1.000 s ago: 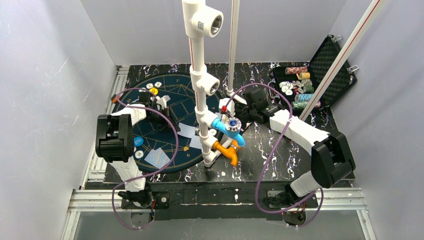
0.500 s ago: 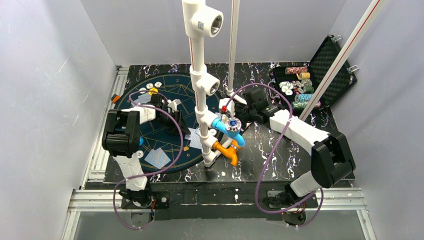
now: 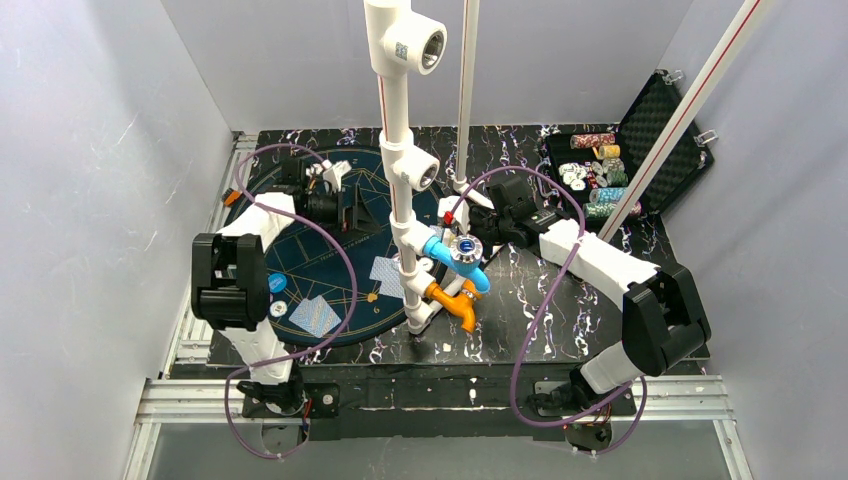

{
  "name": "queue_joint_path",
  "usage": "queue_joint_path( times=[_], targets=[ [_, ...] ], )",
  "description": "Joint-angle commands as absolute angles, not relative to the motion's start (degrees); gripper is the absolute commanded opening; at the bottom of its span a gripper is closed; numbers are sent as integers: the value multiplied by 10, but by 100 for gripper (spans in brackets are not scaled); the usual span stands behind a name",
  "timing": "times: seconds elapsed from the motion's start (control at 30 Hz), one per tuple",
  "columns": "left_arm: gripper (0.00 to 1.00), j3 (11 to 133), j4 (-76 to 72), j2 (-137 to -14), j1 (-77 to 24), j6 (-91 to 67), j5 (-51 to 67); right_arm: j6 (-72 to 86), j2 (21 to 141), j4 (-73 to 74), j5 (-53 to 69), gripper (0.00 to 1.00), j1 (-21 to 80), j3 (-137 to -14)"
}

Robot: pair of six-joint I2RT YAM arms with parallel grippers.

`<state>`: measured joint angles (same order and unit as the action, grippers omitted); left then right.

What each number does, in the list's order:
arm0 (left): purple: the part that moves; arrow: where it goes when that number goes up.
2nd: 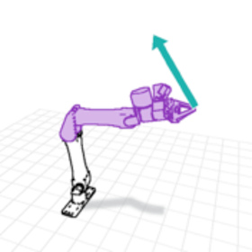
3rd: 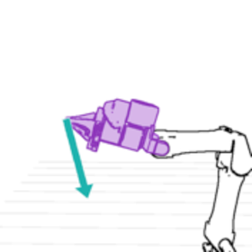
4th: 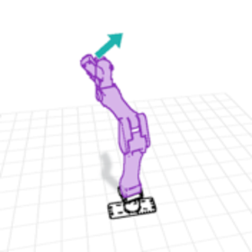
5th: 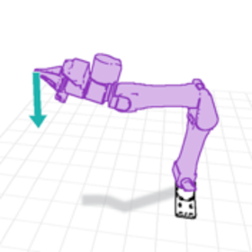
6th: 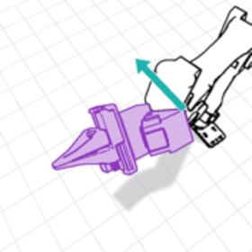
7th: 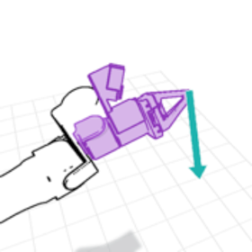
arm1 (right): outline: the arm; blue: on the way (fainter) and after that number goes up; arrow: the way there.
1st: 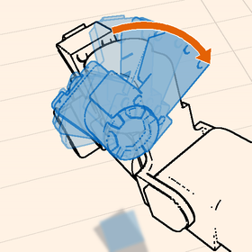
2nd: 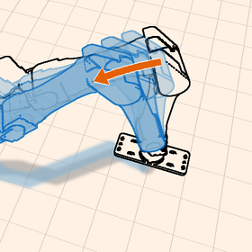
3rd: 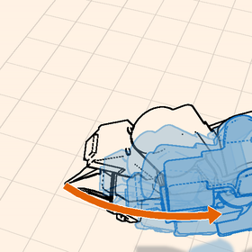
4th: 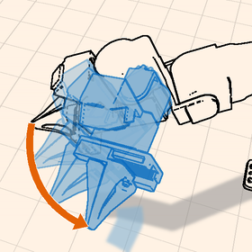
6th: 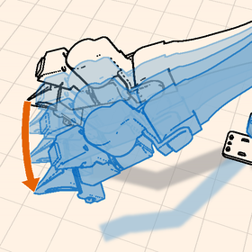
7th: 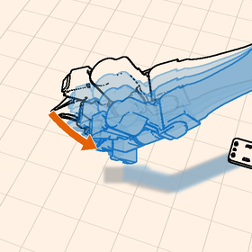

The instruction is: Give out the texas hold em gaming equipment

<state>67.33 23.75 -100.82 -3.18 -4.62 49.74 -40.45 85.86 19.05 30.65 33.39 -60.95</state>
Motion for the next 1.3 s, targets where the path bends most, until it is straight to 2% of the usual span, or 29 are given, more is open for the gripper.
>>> queue_joint_path(
  times=[0.0, 0.13, 0.2, 0.3, 0.4, 0.47, 0.57, 0.7, 0.73, 0.77, 0.83, 0.9, 1.03, 1.1, 1.17, 1.27],
  targets=[
    [89, 722, 233, -965, -68, -55, 617, -395, 860, 156, 334, 1, 332, -629],
    [89, 728, 184, -969, -120, -118, 650, -388, 863, 148, 335, 1, 333, -629],
    [89, 724, 113, -993, -180, -186, 668, -384, 863, 139, 334, 1, 334, -628],
    [83, 717, 81, -1009, -210, -212, 673, -384, 862, 137, 337, 1, 335, -628],
    [74, 717, 78, -1033, -228, -229, 668, -382, 862, 133, 345, 1, 336, -629],
    [60, 721, 89, -1049, -226, -233, 657, -382, 862, 138, 351, 1, 335, -633],
    [46, 721, 96, -1053, -204, -231, 644, -386, 858, 144, 359, 1, 336, -633],
    [33, 709, 68, -1049, -166, -256, 656, -388, 854, 145, 359, 1, 335, -629],
    [27, 704, 56, -1041, -153, -268, 666, -388, 854, 143, 356, 1, 335, -627],
    [26, 704, 55, -1036, -151, -267, 668, -389, 853, 144, 356, 1, 335, -627],
    [25, 703, 51, -1027, -151, -267, 673, -389, 854, 145, 352, 1, 335, -628],
    [31, 695, 30, -1015, -151, -276, 682, -389, 855, 145, 348, 1, 335, -629],
    [55, 672, -26, -989, -151, -311, 693, -389, 858, 145, 344, 1, 335, -629],
    [63, 670, -26, -986, -153, -312, 688, -389, 858, 146, 343, 1, 335, -629],
    [66, 669, -26, -987, -163, -310, 686, -390, 859, 145, 343, 1, 335, -629],
    [66, 672, -20, -1002, -187, -302, 682, -388, 860, 145, 349, 1, 335, -632]
  ],
)
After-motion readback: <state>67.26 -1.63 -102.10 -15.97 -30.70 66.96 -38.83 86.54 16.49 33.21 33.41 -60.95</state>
